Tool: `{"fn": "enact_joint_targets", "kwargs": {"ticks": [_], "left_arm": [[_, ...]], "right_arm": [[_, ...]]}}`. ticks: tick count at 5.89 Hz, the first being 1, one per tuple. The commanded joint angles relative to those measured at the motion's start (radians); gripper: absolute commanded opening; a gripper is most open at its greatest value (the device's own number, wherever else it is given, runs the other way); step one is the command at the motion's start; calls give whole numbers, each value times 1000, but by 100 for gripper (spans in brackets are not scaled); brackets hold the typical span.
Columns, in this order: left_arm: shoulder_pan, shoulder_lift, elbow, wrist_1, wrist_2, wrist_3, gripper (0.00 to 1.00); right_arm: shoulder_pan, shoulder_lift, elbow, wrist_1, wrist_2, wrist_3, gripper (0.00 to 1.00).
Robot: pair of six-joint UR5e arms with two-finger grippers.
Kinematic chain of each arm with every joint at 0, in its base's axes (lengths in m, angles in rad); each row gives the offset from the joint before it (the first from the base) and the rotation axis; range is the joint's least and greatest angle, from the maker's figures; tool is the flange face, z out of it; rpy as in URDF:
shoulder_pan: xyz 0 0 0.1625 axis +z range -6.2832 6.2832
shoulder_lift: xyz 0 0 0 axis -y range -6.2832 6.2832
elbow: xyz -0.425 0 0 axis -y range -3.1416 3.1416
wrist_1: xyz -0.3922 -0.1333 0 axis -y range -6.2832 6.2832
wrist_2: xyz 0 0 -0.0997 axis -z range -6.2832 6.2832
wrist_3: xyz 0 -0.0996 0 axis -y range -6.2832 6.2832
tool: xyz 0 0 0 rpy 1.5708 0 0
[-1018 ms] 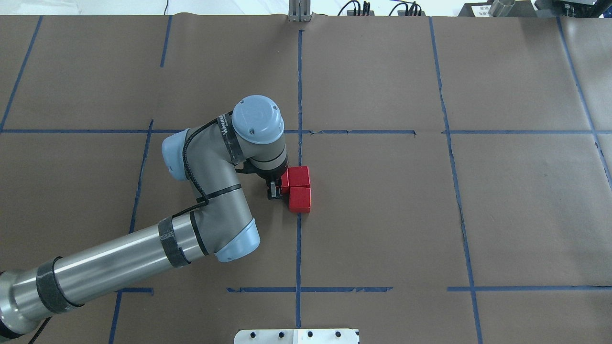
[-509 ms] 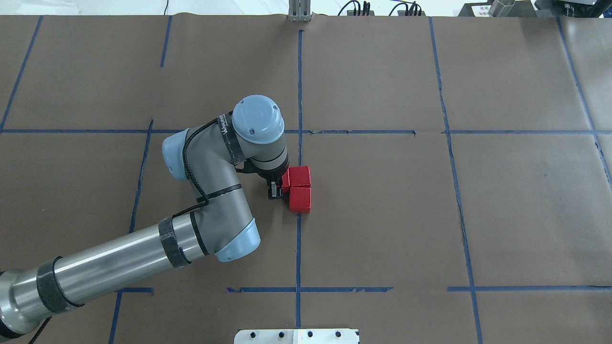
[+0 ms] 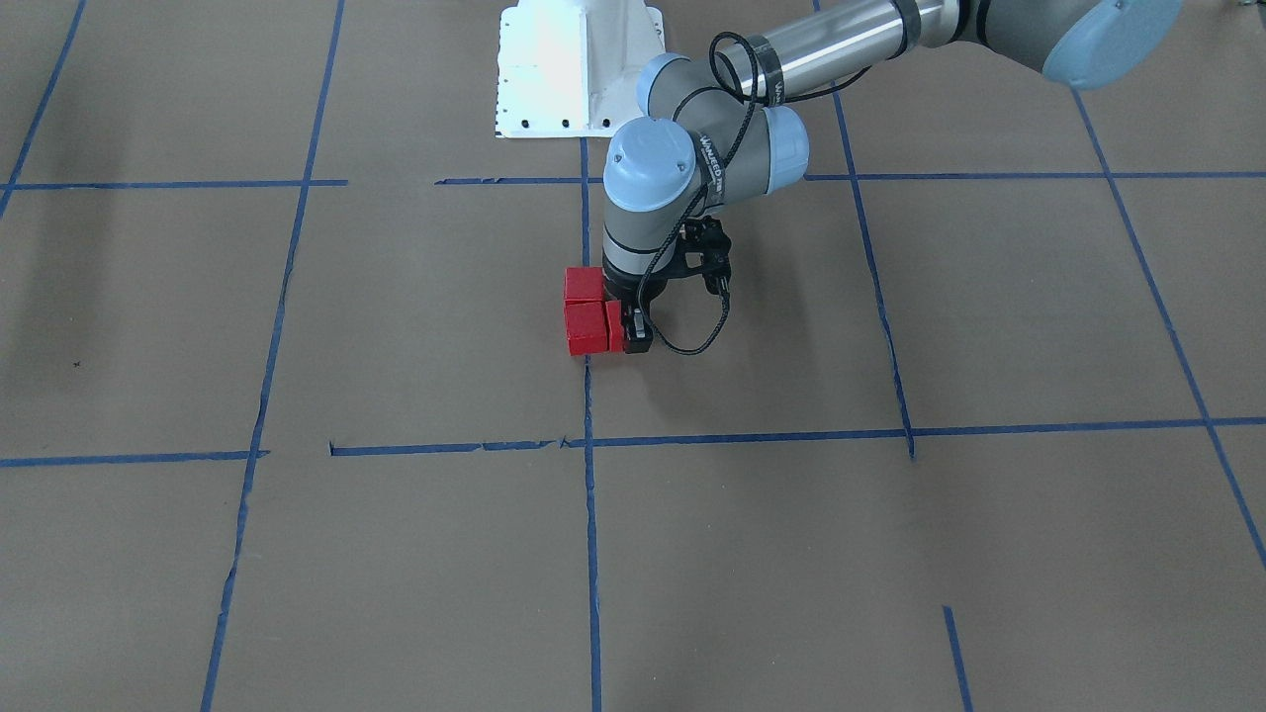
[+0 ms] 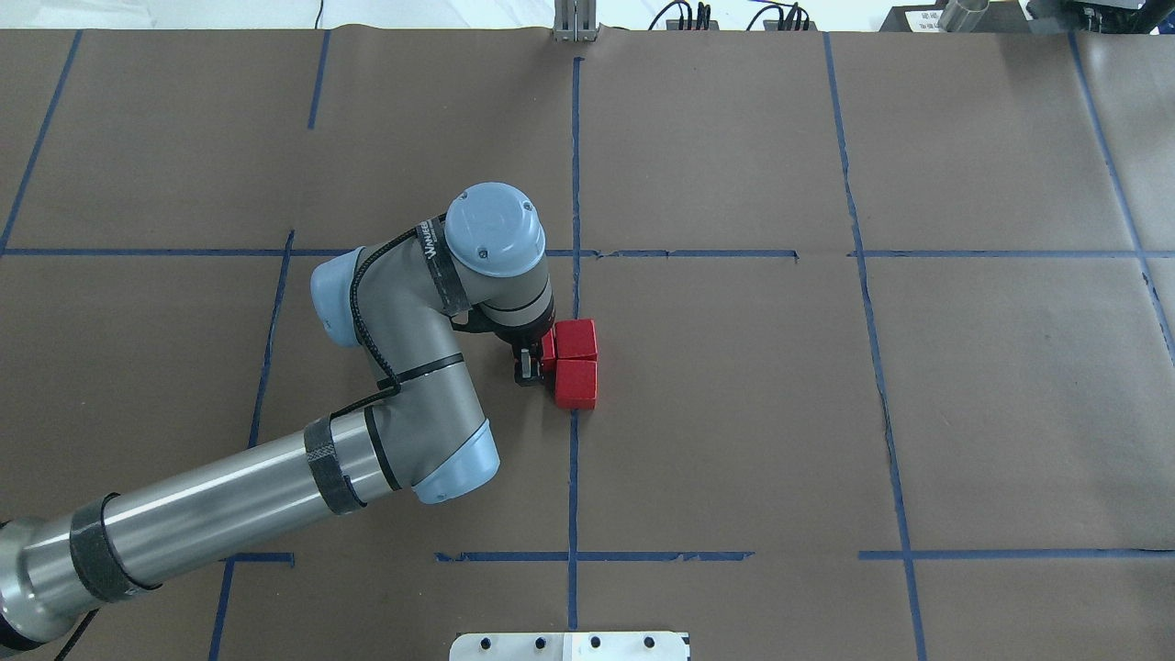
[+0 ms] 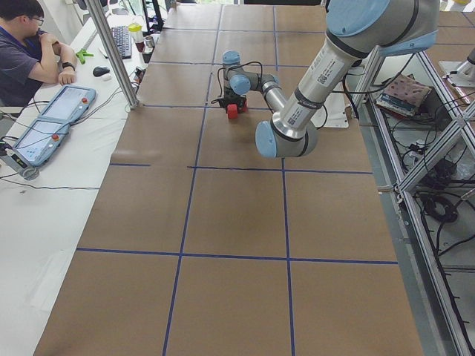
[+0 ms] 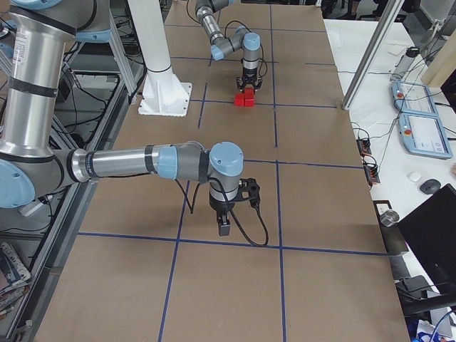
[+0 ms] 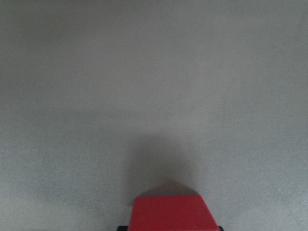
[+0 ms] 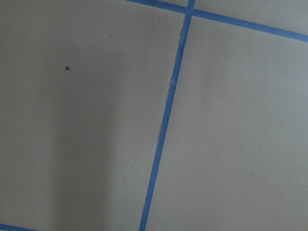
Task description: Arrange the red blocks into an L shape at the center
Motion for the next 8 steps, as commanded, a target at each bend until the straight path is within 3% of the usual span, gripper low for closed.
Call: {"fn": "enact_joint_targets", "kwargs": {"ticks": [1,3,4,6,7,8], "left_arm": [[-2,-2,-3,4,0,24,100],[-20,6,-69,27,-11,51,100],[-35,11,-122,100,-58,111,100],[-90,84,-314,264,-125,389,100],[-147,103,-340,297,-165,567,100],[-181,185,-394,299,-167,798,100]], "right_arm": [[0,1,3,0,0,2,100],[3,4,4,0,0,2,100],[3,4,4,0,0,0,100],[3,1,3,0,0,2,100],[3,1,4,0,2,3,100],[3,3,4,0,2,5,100]]}}
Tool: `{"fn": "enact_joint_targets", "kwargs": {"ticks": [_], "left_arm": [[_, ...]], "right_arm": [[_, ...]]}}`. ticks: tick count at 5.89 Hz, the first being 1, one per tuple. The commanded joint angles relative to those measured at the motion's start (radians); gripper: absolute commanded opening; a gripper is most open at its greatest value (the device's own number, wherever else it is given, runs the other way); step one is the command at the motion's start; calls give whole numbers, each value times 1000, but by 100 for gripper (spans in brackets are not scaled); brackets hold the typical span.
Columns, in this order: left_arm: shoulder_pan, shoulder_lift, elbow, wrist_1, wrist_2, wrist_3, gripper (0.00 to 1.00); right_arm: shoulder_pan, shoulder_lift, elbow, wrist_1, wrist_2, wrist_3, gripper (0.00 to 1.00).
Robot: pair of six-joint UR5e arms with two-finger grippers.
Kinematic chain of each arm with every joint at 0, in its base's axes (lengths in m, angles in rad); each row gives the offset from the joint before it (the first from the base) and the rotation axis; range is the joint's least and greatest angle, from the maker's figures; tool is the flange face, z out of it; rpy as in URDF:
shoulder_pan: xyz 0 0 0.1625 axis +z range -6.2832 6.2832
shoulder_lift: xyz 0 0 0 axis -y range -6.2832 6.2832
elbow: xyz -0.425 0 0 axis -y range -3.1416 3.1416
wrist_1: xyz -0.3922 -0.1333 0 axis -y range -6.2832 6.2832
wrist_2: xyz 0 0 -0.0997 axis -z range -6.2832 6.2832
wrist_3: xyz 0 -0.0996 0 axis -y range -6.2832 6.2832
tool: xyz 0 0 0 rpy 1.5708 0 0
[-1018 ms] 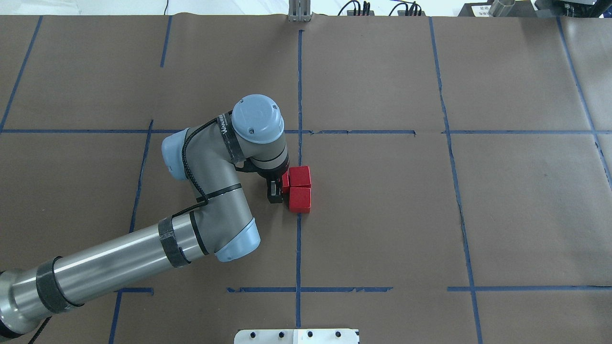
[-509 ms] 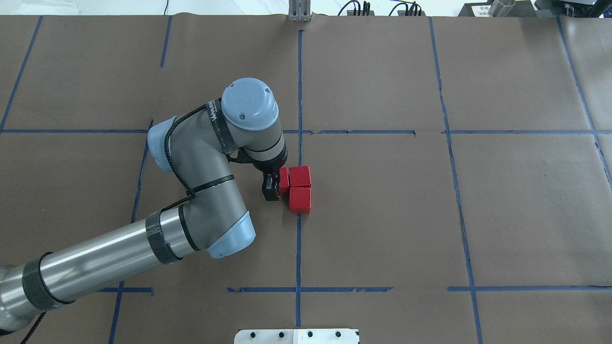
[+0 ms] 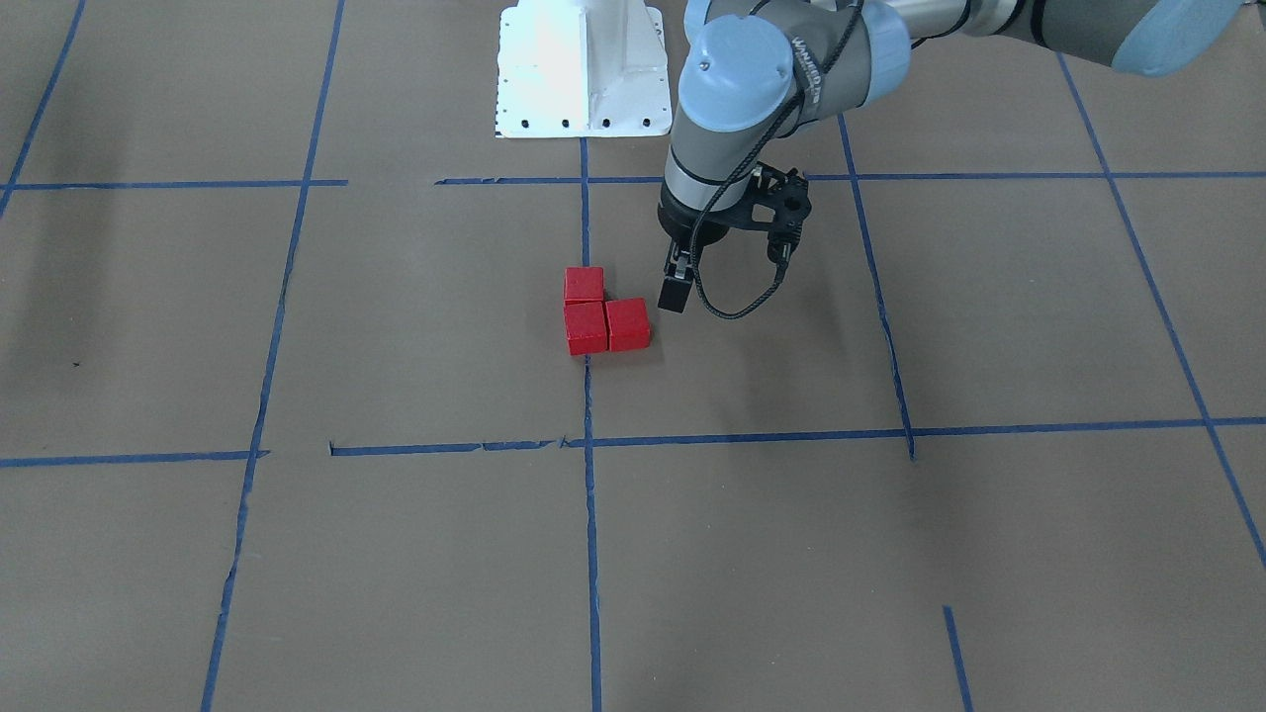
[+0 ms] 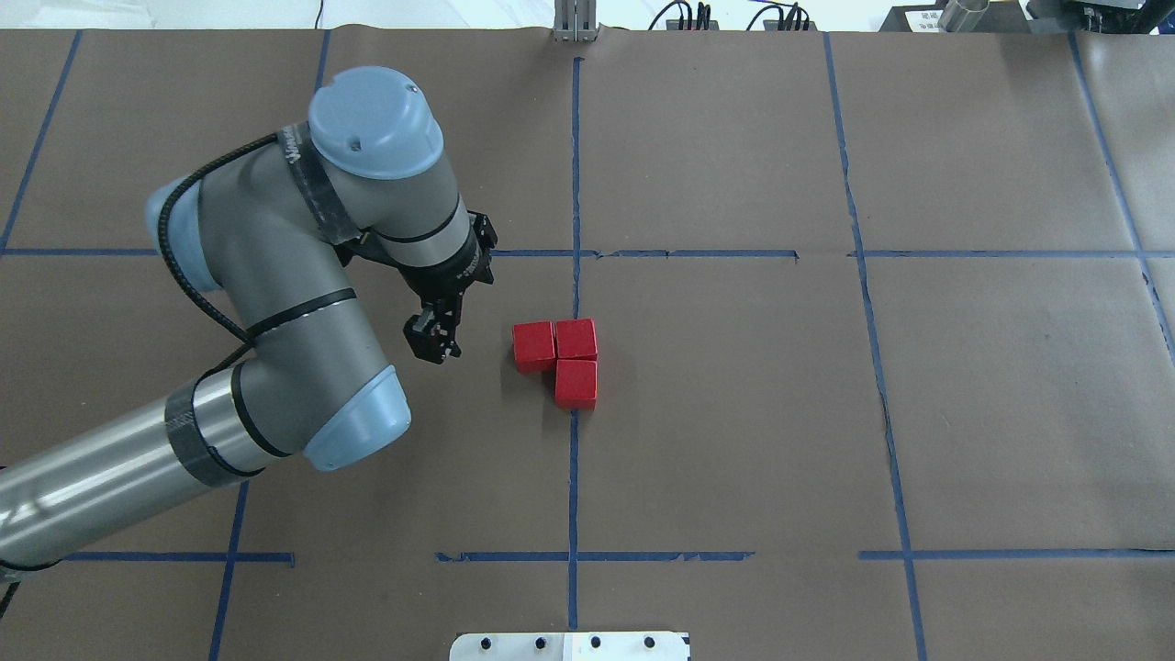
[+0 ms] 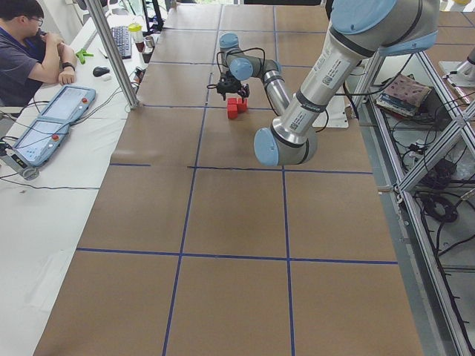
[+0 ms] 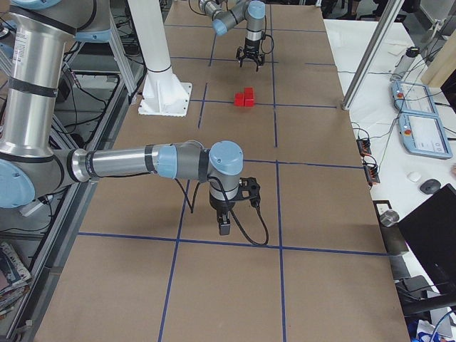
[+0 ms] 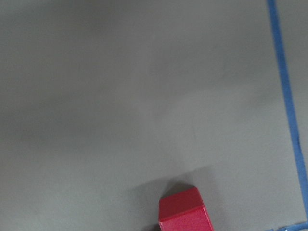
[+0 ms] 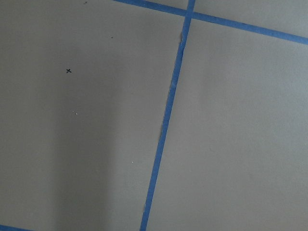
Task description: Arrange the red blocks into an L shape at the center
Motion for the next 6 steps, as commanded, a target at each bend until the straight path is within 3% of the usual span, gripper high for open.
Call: {"fn": "enact_joint_targets", "kwargs": {"ticks": [1,3,4,6], "left_arm": [[-83,170,-120,14,-15,510,100],[-233,388,-222,14,-87,1131,100],[-351,491,-224,14,-134,1519,100],[-582,678,-216,8,-152,2017,100]], "right_arm": [[0,1,0,0,0,3,100],[0,-2,0,0,2,3,100],[0,0,-3,0,2,3,100],[0,-3,-1,0,2,3,100]]}}
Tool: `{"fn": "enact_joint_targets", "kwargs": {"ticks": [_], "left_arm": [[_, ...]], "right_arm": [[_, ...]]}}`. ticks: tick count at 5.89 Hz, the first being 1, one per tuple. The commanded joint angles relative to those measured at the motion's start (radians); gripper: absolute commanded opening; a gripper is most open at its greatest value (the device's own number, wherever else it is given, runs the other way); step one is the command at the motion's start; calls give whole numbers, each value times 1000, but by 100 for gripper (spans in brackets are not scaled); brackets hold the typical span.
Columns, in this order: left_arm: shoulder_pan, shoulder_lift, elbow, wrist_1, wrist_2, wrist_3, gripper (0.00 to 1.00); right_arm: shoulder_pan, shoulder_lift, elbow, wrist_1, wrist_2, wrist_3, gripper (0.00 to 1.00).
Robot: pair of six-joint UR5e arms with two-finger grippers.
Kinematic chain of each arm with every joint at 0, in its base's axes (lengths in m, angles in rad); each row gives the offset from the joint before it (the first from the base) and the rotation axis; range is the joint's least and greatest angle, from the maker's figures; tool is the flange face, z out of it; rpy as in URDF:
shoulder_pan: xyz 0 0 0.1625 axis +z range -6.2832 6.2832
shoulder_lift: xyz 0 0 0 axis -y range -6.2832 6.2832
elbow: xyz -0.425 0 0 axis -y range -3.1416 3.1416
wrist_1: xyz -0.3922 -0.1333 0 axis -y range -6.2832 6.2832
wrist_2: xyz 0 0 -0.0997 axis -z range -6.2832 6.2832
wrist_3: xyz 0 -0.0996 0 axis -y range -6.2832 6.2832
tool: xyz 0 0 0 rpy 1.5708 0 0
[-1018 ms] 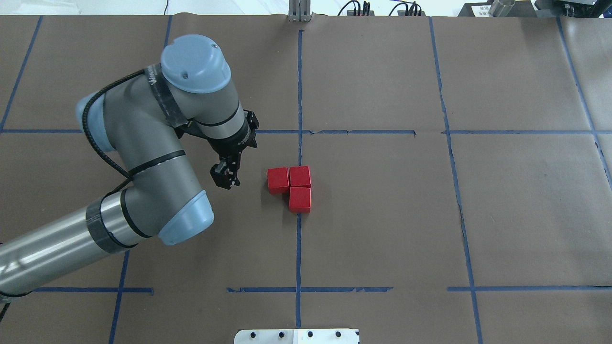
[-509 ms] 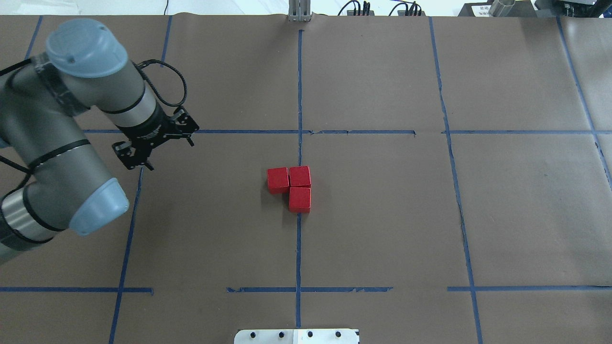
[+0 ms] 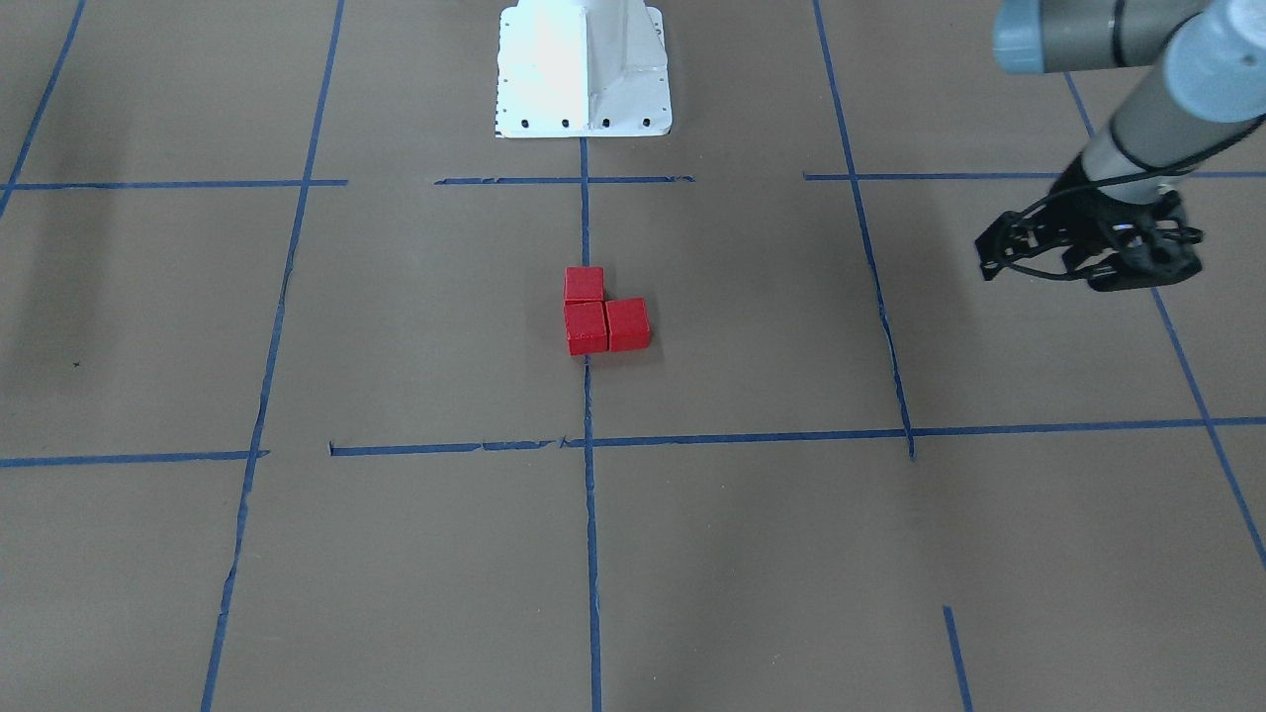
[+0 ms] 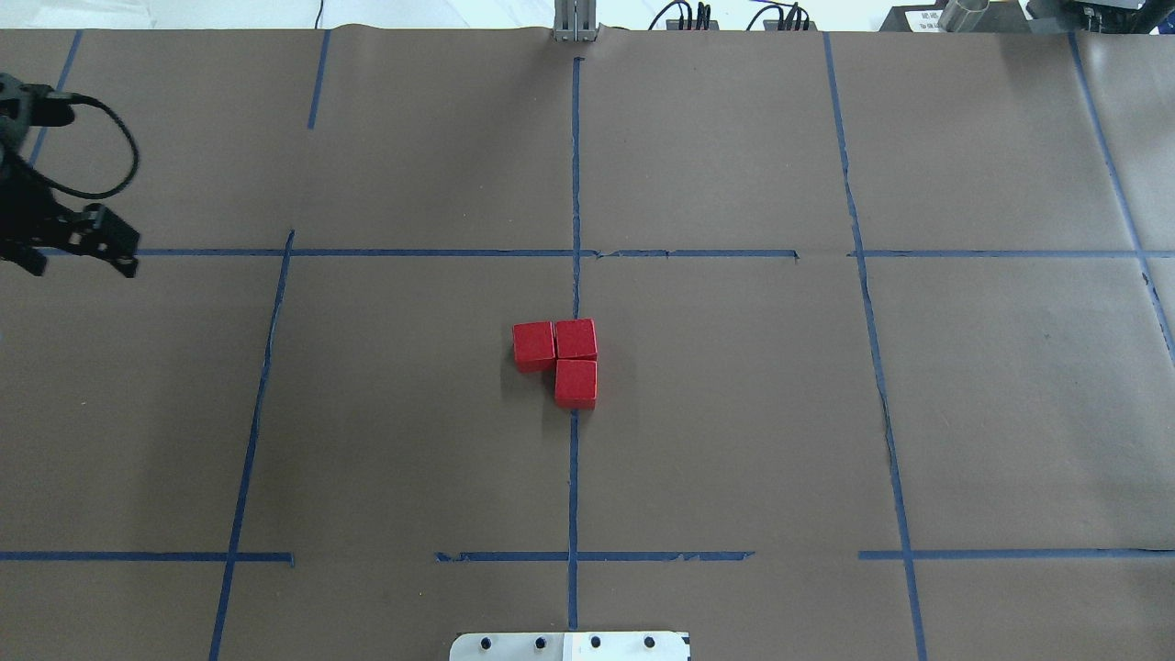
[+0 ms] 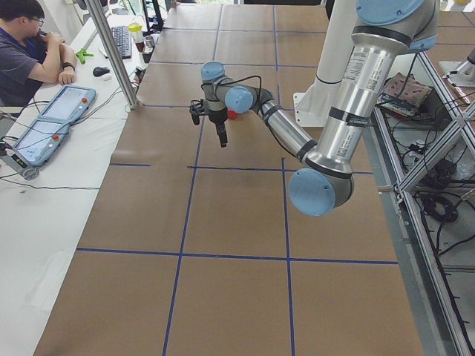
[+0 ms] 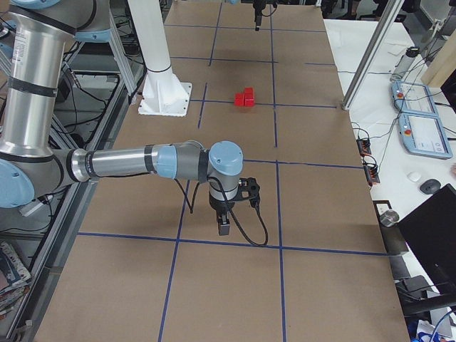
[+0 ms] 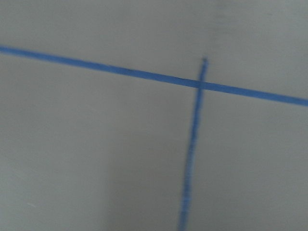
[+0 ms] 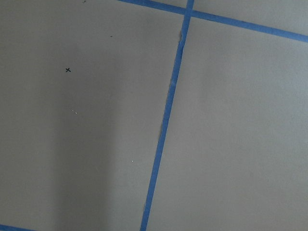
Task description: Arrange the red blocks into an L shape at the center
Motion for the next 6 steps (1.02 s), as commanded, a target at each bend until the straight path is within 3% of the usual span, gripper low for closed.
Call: {"fn": "enact_joint_targets", "kwargs": {"ticks": [1,3,6], "left_arm": [[-239,181,25,-11,-11,442,100],[-431,266,124,-16,-91,720,100],[-455,303,119,-16,-100,614,100]], "right_arm": [[0,-2,2,0,1,0,100],[0,-1,2,0,1,0,100],[2,-2,2,0,1,0,100]]}}
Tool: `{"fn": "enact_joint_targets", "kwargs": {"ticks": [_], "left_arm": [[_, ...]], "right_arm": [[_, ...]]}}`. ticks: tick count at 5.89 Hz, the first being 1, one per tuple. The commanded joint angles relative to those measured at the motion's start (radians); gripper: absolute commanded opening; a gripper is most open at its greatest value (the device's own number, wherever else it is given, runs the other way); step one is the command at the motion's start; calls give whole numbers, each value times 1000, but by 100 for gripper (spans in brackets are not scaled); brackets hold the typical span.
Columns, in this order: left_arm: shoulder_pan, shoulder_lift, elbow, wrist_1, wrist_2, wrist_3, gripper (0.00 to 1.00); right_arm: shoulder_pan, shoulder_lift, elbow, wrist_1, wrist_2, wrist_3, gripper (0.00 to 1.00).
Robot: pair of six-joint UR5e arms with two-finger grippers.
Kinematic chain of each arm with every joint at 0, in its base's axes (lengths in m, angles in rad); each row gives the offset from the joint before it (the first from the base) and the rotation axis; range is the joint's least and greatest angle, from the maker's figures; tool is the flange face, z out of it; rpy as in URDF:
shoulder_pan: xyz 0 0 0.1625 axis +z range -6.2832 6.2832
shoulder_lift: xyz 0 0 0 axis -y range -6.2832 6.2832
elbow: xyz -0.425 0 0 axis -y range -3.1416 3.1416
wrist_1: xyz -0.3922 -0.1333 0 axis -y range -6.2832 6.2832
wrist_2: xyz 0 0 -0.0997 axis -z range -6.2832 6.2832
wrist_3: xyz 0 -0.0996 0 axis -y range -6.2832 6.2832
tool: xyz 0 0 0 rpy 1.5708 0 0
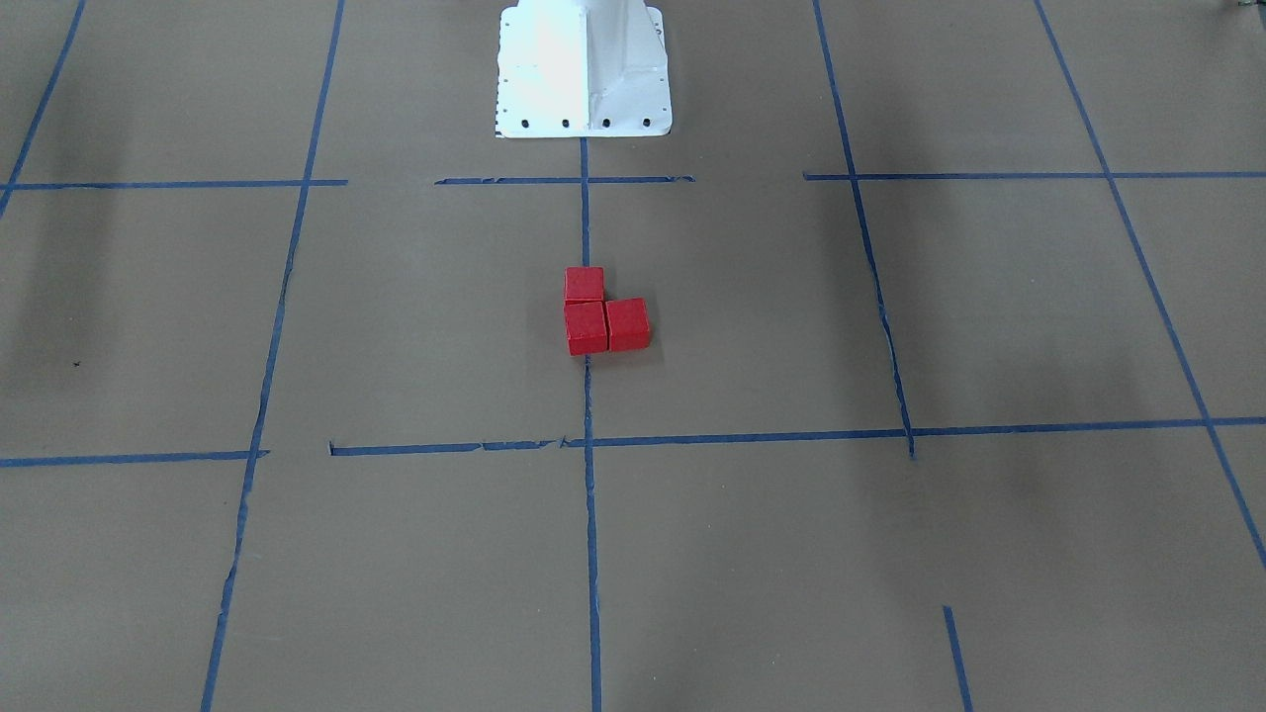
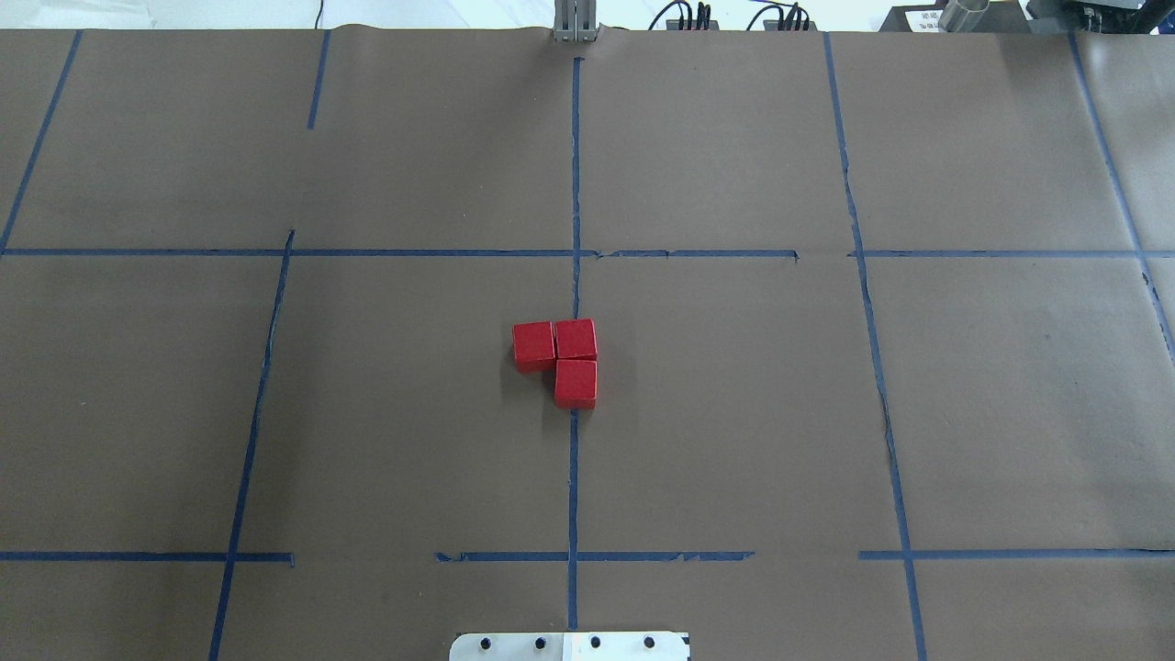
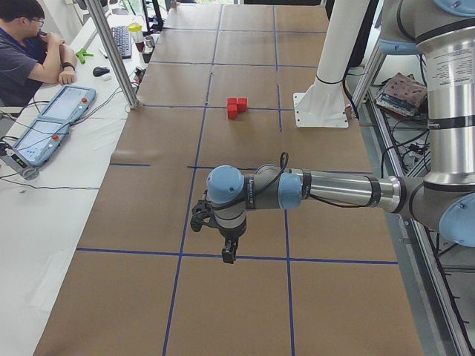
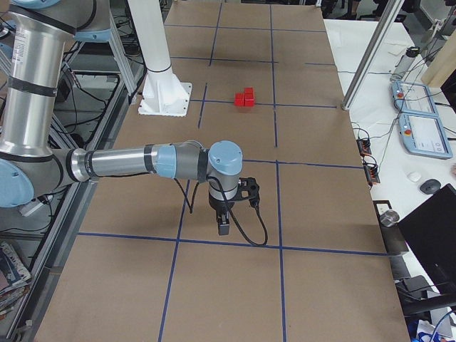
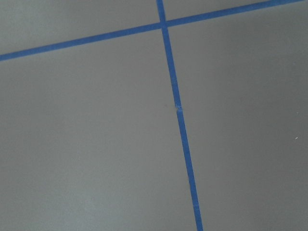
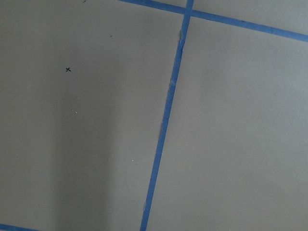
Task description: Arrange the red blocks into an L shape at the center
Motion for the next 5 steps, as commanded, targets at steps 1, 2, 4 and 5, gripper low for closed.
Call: {"fn": "enact_joint_targets", "kwargs": {"ticks": [1,2,4,5], "left_arm": [[-2,-7,-14,-21,-15,-80,100],[0,-10,-21,-22,-9,-78,100],[0,-1,-25,-19,-10,-75,100],[0,-1,-17,-21,-12,-75,100]], "right_arm": [[0,0,-3,0,0,0,100],[0,0,-4,0,0,0,100],[11,-2,-14,0,-3,-2,100],[15,-11,-21,0,-3,-2,100]]}}
